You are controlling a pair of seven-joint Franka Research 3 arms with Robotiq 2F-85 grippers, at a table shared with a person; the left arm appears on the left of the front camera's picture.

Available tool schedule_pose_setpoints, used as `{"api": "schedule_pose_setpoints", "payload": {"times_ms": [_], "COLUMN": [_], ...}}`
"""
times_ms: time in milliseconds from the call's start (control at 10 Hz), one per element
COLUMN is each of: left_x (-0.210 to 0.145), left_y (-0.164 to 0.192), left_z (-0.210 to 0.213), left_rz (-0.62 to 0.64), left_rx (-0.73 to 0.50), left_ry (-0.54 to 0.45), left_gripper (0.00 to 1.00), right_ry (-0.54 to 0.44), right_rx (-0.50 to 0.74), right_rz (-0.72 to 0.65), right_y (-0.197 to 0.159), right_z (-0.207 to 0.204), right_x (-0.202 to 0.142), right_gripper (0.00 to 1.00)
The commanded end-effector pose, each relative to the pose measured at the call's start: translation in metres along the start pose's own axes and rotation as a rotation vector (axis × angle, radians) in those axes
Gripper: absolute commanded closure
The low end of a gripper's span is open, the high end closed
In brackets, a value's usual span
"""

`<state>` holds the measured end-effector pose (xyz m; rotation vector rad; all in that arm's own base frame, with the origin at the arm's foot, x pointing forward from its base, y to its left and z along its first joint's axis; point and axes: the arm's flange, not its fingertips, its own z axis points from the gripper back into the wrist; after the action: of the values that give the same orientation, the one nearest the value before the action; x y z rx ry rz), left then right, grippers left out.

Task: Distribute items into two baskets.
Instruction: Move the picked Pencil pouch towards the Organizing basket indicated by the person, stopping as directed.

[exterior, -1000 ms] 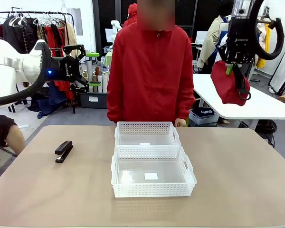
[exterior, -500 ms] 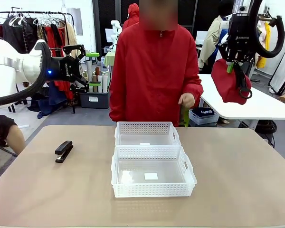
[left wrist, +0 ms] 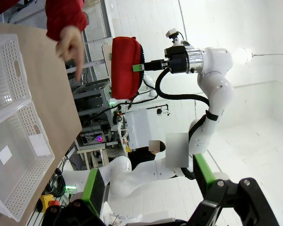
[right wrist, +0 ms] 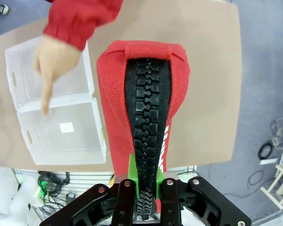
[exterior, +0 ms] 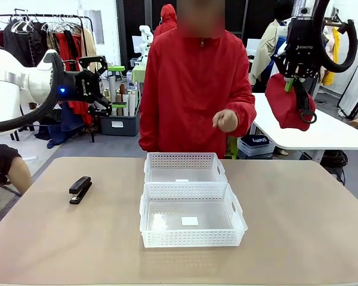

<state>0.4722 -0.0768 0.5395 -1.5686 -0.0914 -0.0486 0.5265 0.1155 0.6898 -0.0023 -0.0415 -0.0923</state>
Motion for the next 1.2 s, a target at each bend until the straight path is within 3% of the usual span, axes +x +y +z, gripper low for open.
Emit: {"api": "schedule_pose_setpoints", "payload": {"times_ms": [0,1100], "left_x": [-0.0003,-0.0003], "left_y": [-0.0029,-0.0029], "left_z": [0.0009,0.0009], "left_rz": [0.003,0.003], "left_rx": [-0.005,-0.005], "left_ry": [-0.003,-0.003], "left_gripper": [0.00,0.00], "right_ry": [-0.004,-0.004], "right_rx": [0.001,0.001], "right_rz": [-0.001,-0.001], "right_y": [-0.0001,-0.0001], "right_z": [0.0019,0.0019], "right_x": [-0.0015,-0.0015], "right_gripper": [1.00,1.00]}}
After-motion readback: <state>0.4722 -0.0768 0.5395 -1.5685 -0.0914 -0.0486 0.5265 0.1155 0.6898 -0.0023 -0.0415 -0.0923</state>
